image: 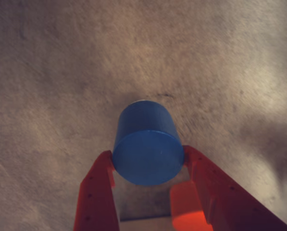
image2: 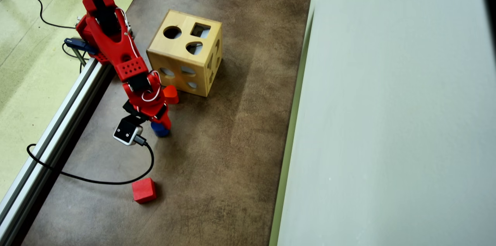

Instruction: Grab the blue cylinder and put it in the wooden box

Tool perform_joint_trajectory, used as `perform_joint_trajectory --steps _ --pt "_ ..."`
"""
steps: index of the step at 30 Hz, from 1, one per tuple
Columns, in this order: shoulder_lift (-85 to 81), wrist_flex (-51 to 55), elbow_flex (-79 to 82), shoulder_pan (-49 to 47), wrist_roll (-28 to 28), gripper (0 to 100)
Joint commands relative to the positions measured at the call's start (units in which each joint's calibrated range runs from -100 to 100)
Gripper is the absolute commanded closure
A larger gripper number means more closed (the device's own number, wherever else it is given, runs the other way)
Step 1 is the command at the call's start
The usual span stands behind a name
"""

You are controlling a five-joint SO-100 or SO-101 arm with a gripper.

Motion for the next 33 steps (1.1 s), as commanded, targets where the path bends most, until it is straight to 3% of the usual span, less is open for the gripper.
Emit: perform_joint_trajectory --steps 1,15,33 --pt "-6.3 4.2 -1.6 -0.5 -0.2 81" --pt "-26.9 12.0 -1.6 -3.9 -0.2 81" --pt "-42.4 24.9 -1.6 -25.6 -8.4 81"
